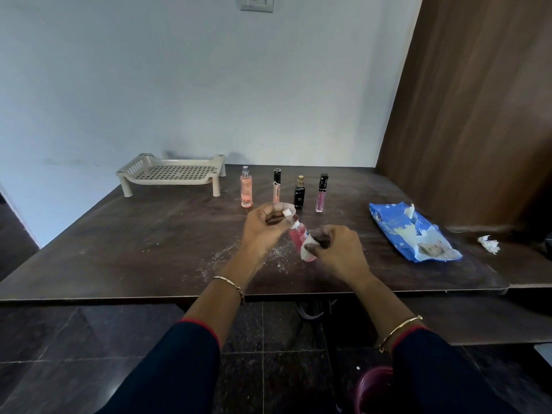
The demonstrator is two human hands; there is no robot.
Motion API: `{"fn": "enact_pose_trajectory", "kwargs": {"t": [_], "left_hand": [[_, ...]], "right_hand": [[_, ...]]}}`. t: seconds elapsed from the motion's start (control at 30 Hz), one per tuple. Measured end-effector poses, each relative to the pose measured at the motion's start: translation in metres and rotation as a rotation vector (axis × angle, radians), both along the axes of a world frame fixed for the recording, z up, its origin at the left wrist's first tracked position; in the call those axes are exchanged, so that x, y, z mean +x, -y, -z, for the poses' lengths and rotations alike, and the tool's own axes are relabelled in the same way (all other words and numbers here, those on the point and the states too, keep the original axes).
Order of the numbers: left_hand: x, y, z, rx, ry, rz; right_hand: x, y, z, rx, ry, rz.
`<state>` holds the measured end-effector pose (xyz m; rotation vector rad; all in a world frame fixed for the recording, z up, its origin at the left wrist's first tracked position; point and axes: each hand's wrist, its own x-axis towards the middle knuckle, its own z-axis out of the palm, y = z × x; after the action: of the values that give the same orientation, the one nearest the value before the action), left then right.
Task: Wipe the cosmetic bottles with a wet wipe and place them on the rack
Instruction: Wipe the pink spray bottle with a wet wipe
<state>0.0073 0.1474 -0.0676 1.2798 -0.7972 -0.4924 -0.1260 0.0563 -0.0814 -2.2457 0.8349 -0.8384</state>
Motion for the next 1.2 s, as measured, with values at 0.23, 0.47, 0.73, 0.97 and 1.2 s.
{"fn": "enact_pose_trajectory", "kwargs": {"t": [0.23, 0.47, 0.73, 0.97, 1.2], "left_hand": [[-0.004, -0.004, -0.004, -0.1, -0.03, -0.004], [0.012, -0.017, -0.022, -0.151, -0.182, 0.055], [0.004, -0.016, -0.027, -0.129, -0.141, 0.106], [0.009, -0.022, -0.03, -0.212, -0.294, 0.102], [-0.009, -0.016, -0.046, -0.185, 0.009, 0.064]], "right_hand": [[0.015, -0.008, -0.013, 0.012, 0.152, -0.107], [-0.007, -0.001, 0.007, 0.07, 0.1, -0.053], [0.003, -0.013, -0.037, 0.308, 0.16, -0.269], [-0.009, -0.016, -0.027, 1.02, 0.352, -0.315], [0.012, -0.022, -0.022, 1.339, 0.711, -0.021]]}}
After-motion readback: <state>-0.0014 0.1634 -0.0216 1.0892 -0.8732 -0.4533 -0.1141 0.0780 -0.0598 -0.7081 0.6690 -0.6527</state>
